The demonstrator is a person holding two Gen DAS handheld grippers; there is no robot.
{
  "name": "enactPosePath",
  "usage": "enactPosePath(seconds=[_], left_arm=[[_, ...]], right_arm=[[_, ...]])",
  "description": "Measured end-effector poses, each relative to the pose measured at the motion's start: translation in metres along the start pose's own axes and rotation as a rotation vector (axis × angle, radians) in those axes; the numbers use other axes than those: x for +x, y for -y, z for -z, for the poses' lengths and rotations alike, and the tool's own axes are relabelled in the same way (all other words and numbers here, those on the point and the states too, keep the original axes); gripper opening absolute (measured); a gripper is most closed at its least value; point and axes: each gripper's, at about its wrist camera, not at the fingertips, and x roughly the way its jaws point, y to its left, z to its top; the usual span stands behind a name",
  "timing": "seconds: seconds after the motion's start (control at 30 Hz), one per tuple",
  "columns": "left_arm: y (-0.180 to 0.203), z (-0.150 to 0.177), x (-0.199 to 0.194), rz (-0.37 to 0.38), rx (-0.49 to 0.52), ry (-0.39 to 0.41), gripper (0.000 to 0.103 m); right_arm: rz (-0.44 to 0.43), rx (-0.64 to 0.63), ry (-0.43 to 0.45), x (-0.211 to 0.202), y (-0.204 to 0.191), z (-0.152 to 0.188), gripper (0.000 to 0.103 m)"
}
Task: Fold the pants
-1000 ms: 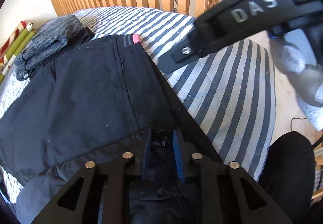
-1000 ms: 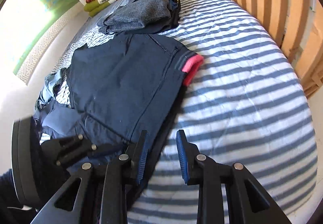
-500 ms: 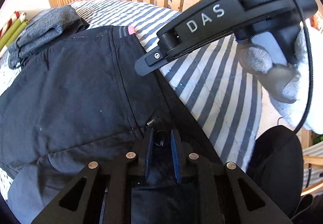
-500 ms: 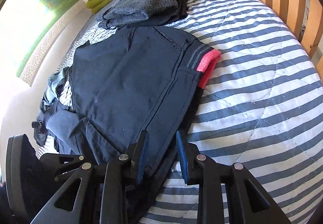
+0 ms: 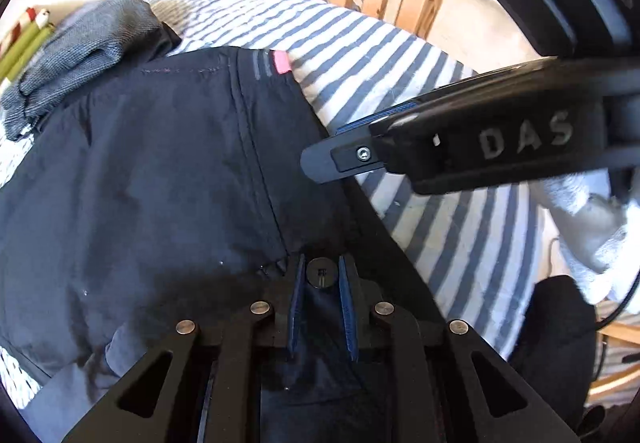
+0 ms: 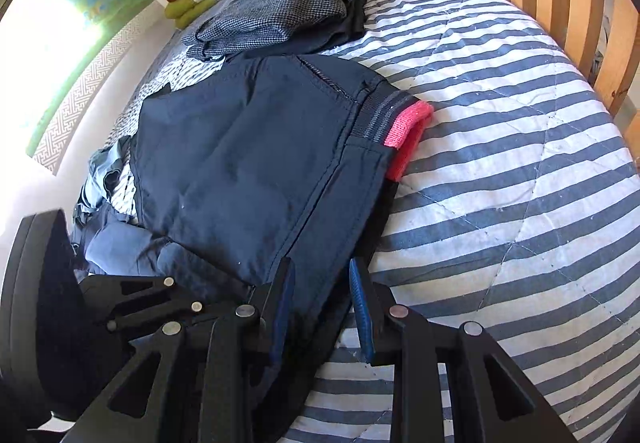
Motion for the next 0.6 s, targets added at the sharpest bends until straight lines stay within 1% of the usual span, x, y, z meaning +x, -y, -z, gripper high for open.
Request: enactPosePath(seconds=[0.03,0.1,0.17,0.23,0.33,0.43,0.53,0.57,0.6], left_arm=[[0.000,0.002,0.001,0.022,-0.005,-0.017,0.018],[0.005,0.005,-0.003,0.020,0.029,-0.036,0.018],[0.005,0.007,-0.006,0.028,0.028,-0.051,0.018],[0.005,0.009,-0.008,0.031,0.033,-0.053,0.018],[0.008,0.012,-0.011,0.016,0.049,-0.042,0.018],[0.004,0.010,-0.014,0.031,0.018,-0.031,0.019],[0.002,0.014,-0.027,0.062,-0.004,0.008,0.029],[0.001,0.017,-0.033,0.068,-0.016,0.026,0.038],[0.001,0.022,-0.041,0.073,-0.032,0.044,0.042]], right_arm=[[0.006,-0.002,0.000,0.000,0.000,0.000,0.026],[0.011,0.001,-0.002,0.000,0.001,0.001,0.026],[0.011,0.005,-0.003,0.000,0.002,0.001,0.026],[0.012,0.002,-0.004,0.001,0.001,0.000,0.026],[0.008,-0.009,-0.005,0.002,-0.002,0.001,0.026],[0.006,-0.025,-0.009,0.003,-0.007,0.002,0.026],[-0.005,-0.033,-0.006,0.001,-0.010,0.004,0.026],[-0.013,-0.032,-0.001,-0.001,-0.010,0.006,0.026],[-0.023,-0.028,0.004,-0.004,-0.010,0.009,0.026]])
